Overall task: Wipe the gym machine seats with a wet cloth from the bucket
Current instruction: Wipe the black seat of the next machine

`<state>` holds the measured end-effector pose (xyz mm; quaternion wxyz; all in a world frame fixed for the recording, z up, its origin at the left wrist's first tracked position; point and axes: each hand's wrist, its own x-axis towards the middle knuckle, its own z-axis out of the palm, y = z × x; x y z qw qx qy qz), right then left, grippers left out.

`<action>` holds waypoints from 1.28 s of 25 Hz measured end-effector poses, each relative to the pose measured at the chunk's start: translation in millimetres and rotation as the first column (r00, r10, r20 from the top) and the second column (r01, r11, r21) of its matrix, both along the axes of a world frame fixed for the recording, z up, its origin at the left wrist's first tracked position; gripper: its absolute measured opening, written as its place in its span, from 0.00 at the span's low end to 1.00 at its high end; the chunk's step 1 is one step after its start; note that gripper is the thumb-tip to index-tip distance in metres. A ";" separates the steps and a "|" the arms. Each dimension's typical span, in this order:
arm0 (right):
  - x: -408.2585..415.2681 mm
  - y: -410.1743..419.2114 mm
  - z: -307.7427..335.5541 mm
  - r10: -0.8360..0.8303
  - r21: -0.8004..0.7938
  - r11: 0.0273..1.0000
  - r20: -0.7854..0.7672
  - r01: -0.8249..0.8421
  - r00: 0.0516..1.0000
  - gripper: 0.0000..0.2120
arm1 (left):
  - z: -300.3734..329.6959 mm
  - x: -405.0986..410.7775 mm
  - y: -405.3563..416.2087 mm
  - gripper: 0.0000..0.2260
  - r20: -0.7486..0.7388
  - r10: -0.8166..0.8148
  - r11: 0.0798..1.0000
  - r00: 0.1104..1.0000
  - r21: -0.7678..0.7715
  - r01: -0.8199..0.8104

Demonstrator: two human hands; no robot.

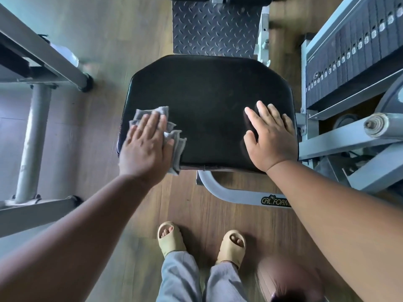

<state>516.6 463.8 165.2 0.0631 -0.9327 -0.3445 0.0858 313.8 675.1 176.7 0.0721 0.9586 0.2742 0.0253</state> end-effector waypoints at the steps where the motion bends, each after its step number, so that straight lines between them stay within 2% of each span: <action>1: -0.1 -0.6 0.2 0.000 0.009 1.000 -0.001 0.000 1.000 0.28 | -0.9 5.0 -12.9 0.26 0.020 -0.029 1.000 0.999 0.004 0.029; 6: -0.6 -0.6 0.6 -0.014 0.099 0.995 -0.046 0.019 0.999 0.28 | -18.0 38.6 -89.7 0.22 0.179 -0.114 0.993 0.977 0.031 0.110; 10: 0.7 -3.6 -1.7 -0.040 0.208 0.977 -0.070 0.054 0.997 0.29 | -26.6 54.1 -117.1 0.20 0.284 -0.016 1.000 0.959 0.027 0.008; 14: 2.7 -1.9 -4.1 -0.066 0.299 0.950 -0.099 0.093 0.993 0.31 | -24.0 59.6 -120.0 0.20 0.225 -0.051 0.998 0.973 0.044 0.042; 17: 2.7 -4.7 -2.1 -0.110 0.429 0.885 -0.179 0.178 0.978 0.26 | -18.8 75.9 -134.1 0.21 0.153 -0.039 0.999 0.987 0.036 0.034; 19: 6.0 -6.7 -0.9 -0.156 0.511 0.801 -0.327 0.313 0.932 0.24 | -11.7 94.1 -153.7 0.23 0.083 -0.040 0.998 0.996 -0.048 0.044; 21: 13.2 -6.1 7.2 -0.171 0.568 0.639 -0.554 0.519 0.815 0.23 | -1.9 116.8 -173.6 0.25 0.029 -0.023 0.970 0.999 -0.240 0.029; 23: 21.9 -8.0 19.0 -0.121 0.569 0.409 -0.741 0.713 0.661 0.19 | 12.1 129.1 -174.5 0.22 0.102 0.066 0.852 0.993 -0.524 -0.002; 24: 21.0 -12.5 23.1 -0.110 0.571 0.355 -0.761 0.740 0.639 0.16 | 20.0 127.1 -164.7 0.17 0.193 0.138 0.742 0.971 -0.669 0.027; 25: 15.8 -18.6 27.4 -0.156 0.609 0.362 -0.707 0.706 0.690 0.15 | 26.9 119.7 -149.3 0.13 0.265 0.221 0.644 0.939 -0.762 0.063; 26: 6.8 -24.4 28.4 -0.231 0.678 0.440 -0.549 0.589 0.804 0.15 | 32.8 108.4 -129.7 0.13 0.331 0.275 0.629 0.903 -0.772 0.092; 27: -5.5 -27.3 28.1 -0.246 0.733 0.557 -0.303 0.390 0.921 0.15 | 35.3 95.2 -106.0 0.14 0.382 0.269 0.708 0.884 -0.701 0.088; 28: -17.0 -25.3 27.5 -0.167 0.711 0.681 -0.080 0.174 0.983 0.16 | 33.7 81.6 -79.0 0.14 0.388 0.205 0.841 0.898 -0.539 0.041; 29: -26.6 -18.5 26.1 -0.085 0.586 0.809 0.030 0.051 0.996 0.18 | 30.3 68.9 -52.0 0.15 0.319 0.134 0.937 0.938 -0.348 -0.016; 30: -34.9 -8.3 24.3 -0.065 0.399 0.915 0.014 0.054 0.998 0.21 | 24.8 59.8 -29.7 0.17 0.192 0.084 0.978 0.978 -0.205 -0.044; 31: -40.3 3.2 19.9 -0.111 0.217 0.969 -0.047 0.118 0.993 0.24 | 19.3 53.1 -13.2 0.19 0.060 0.061 0.989 0.996 -0.139 -0.052; 32: -47.0 14.1 17.6 -0.193 0.104 0.974 -0.081 0.201 0.978 0.26 | 10.9 49.4 -4.8 0.22 -0.032 0.039 0.992 0.999 -0.115 -0.043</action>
